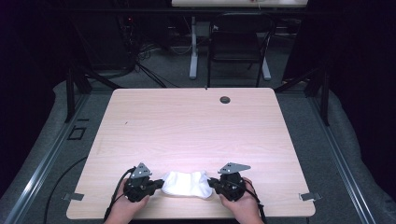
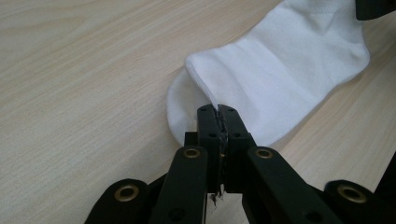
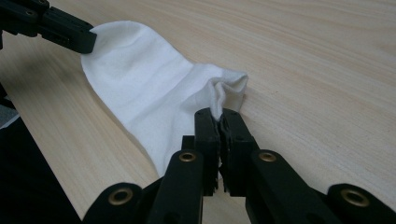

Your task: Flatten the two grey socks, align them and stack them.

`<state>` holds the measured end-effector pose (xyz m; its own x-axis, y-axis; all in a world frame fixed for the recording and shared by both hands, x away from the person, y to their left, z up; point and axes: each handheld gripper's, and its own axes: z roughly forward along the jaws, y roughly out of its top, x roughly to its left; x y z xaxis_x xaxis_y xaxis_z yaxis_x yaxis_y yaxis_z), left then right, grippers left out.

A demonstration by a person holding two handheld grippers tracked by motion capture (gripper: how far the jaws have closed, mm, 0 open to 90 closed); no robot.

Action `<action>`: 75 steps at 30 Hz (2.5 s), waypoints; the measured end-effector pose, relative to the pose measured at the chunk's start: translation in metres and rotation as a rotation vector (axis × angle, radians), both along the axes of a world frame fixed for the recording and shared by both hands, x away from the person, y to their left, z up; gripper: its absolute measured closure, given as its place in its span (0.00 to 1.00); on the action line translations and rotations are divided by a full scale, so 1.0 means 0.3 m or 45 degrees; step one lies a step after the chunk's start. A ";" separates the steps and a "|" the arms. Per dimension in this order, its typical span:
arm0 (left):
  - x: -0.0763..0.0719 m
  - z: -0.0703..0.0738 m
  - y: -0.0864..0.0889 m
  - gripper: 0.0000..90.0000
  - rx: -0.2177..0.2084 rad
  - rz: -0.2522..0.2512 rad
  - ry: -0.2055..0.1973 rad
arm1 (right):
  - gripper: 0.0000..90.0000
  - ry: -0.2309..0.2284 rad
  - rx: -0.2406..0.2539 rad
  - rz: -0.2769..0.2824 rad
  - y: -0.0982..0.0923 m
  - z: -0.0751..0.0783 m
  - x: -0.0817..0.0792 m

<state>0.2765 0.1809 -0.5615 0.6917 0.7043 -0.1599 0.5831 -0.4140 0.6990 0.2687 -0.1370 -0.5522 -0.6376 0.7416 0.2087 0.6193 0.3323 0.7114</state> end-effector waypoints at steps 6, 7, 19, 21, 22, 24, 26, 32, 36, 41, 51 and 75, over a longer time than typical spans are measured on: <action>0.006 -0.010 -0.001 0.98 -0.005 0.009 0.013 | 0.96 0.000 -0.015 0.002 0.003 -0.012 0.003; 0.007 -0.011 -0.001 0.98 -0.005 0.010 0.015 | 0.96 -0.004 -0.014 0.006 0.004 -0.013 0.004; 0.009 -0.011 -0.003 0.97 -0.009 -0.001 0.010 | 0.96 -0.026 0.011 -0.023 0.008 -0.020 0.021; 0.007 -0.007 -0.002 0.97 -0.012 -0.002 0.004 | 0.96 -0.033 0.020 -0.025 0.009 -0.016 0.022; 0.007 -0.007 -0.003 0.97 -0.014 0.000 0.003 | 0.96 -0.035 0.013 -0.022 0.009 -0.014 0.023; 0.009 -0.010 -0.003 0.97 -0.004 0.001 0.001 | 0.96 -0.030 0.008 -0.030 0.009 -0.019 0.025; 0.013 -0.017 -0.002 0.96 0.005 0.009 0.009 | 0.96 -0.015 -0.005 -0.026 0.004 -0.025 0.030; 0.019 -0.028 0.003 0.90 -0.001 0.026 0.011 | 0.94 -0.006 -0.005 -0.034 0.005 -0.035 0.033; 0.014 -0.005 0.006 0.78 -0.032 0.027 -0.041 | 0.85 -0.037 -0.005 -0.038 0.001 -0.031 0.029; 0.005 0.033 -0.007 0.73 -0.087 0.003 -0.110 | 0.79 -0.132 0.040 -0.054 -0.004 0.002 0.012; 0.008 -0.003 -0.053 0.69 -0.032 -0.067 -0.102 | 0.70 -0.183 0.015 0.095 0.070 -0.017 0.007; 0.012 -0.058 -0.047 0.62 0.021 -0.079 -0.088 | 0.68 -0.097 -0.055 0.092 0.075 -0.093 0.025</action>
